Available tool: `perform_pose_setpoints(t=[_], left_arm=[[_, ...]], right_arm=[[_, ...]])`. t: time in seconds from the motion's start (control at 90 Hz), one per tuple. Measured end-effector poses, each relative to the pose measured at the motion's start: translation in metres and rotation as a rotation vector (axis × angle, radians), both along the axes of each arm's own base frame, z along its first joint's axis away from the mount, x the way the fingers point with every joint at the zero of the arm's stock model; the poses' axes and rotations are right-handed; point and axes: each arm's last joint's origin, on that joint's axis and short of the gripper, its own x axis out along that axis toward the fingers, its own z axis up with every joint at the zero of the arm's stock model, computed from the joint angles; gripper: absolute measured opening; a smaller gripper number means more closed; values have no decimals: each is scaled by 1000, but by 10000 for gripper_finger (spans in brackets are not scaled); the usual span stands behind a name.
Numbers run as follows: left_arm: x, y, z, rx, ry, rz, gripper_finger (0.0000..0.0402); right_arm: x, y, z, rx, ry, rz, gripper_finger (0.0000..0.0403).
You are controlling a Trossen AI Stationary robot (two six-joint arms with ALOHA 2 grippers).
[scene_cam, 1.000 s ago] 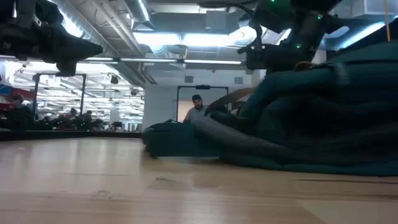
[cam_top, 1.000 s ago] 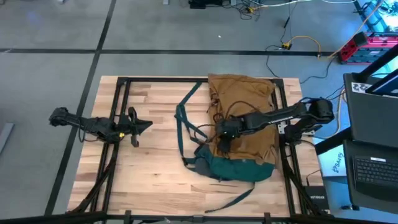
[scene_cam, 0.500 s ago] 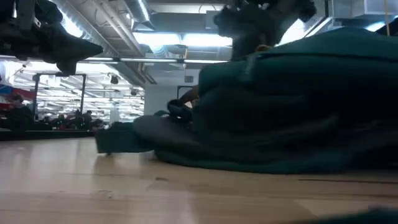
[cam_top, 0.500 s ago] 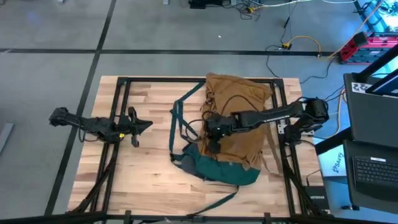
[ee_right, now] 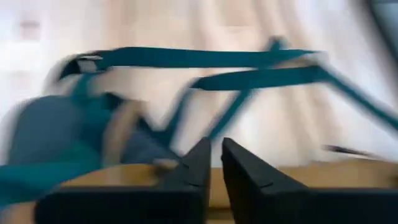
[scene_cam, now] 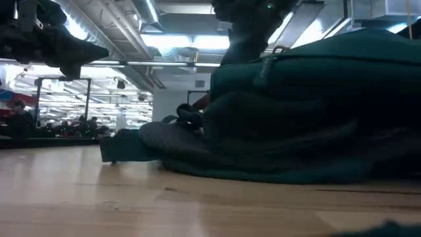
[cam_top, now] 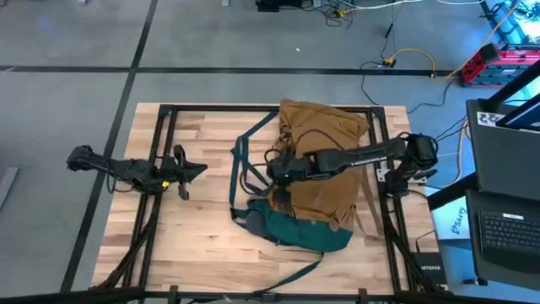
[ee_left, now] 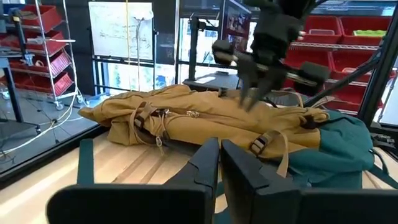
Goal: Unpack backpack
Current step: Open the brown backpack
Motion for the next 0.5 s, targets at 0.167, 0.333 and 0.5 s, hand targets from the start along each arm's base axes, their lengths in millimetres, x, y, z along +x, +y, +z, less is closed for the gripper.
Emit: perform_pose_setpoints(t=[0.167, 0.333, 0.5], left_arm=[[0, 0, 0, 0, 0, 0, 4], [0, 0, 0, 0, 0, 0, 4], [0, 0, 0, 0, 0, 0, 4]], right_arm=[[-3, -16, 9, -122, 36, -134, 140], [-8, -45, 4, -91, 77, -268, 232], [-20, -75, 0, -55, 155, -413, 286]])
